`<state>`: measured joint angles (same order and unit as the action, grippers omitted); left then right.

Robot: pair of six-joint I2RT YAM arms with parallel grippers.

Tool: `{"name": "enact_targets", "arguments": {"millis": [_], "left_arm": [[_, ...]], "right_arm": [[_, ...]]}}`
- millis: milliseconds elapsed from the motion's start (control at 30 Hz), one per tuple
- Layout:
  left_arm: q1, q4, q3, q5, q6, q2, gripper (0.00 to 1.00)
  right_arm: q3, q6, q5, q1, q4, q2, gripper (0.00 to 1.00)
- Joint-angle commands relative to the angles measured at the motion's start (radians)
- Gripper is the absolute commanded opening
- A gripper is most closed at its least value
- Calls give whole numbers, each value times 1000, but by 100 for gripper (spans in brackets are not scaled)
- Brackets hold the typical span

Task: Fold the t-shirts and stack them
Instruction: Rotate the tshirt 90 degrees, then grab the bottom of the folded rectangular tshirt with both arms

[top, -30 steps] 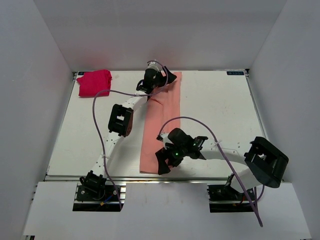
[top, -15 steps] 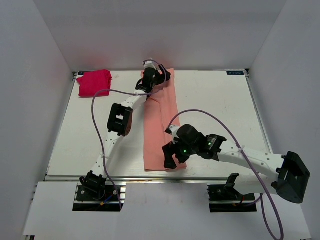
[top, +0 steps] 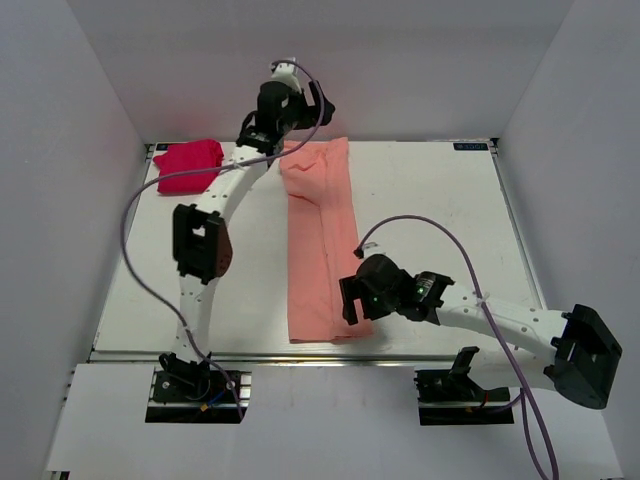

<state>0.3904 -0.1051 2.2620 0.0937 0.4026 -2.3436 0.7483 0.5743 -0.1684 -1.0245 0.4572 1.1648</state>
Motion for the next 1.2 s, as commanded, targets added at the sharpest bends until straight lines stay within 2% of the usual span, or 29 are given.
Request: {"name": "enact_targets", "arguments": {"millis": [0, 33, 67, 133, 167, 233, 267, 367, 500, 600, 733, 833, 967, 1067, 1167], "left_arm": [[-1, -204, -250, 61, -71, 314, 100], [-1, -205, -341, 83, -82, 375, 100], [11, -205, -528, 109, -82, 433, 100], [36, -168, -718, 109, -56, 610, 100], [36, -159, -895, 109, -45, 669, 100], [74, -131, -1065, 38, 40, 784, 100], [85, -114, -1211, 47, 50, 891, 100], [139, -132, -1401, 78, 84, 1019, 100], [228, -271, -1528, 104, 146, 1161, 100], [294, -329, -1637, 104, 202, 1237, 100], [347, -397, -1713, 119, 223, 1279, 100], [383, -357, -1756, 185, 249, 1291, 100], [421, -326, -1799, 167, 269, 1276, 100], [450, -248, -1823, 189, 278, 1229, 93], [478, -248, -1811, 152, 288, 1190, 81]], "right_arm": [[-26, 117, -123, 14, 34, 9, 90], [-32, 128, -129, 18, 35, 7, 90], [-38, 139, -146, 29, 34, 4, 90], [-67, 157, -149, 43, 23, -4, 90], [-75, 154, -140, 55, 5, -4, 90], [-89, 142, -122, 63, -5, 2, 90], [-93, 141, -96, 76, -5, 10, 90], [-113, 110, -24, 95, -8, 7, 90], [-145, 29, 157, 90, -67, 3, 90], [-173, 18, 230, 90, -98, 21, 90], [-197, 32, 247, 90, -114, 30, 90], [-214, 50, 242, 90, -146, 18, 90], [-228, 75, 210, 93, -164, 3, 90], [-231, 84, 214, 92, -183, -4, 90], [-242, 93, 221, 92, -183, 3, 88]]}}
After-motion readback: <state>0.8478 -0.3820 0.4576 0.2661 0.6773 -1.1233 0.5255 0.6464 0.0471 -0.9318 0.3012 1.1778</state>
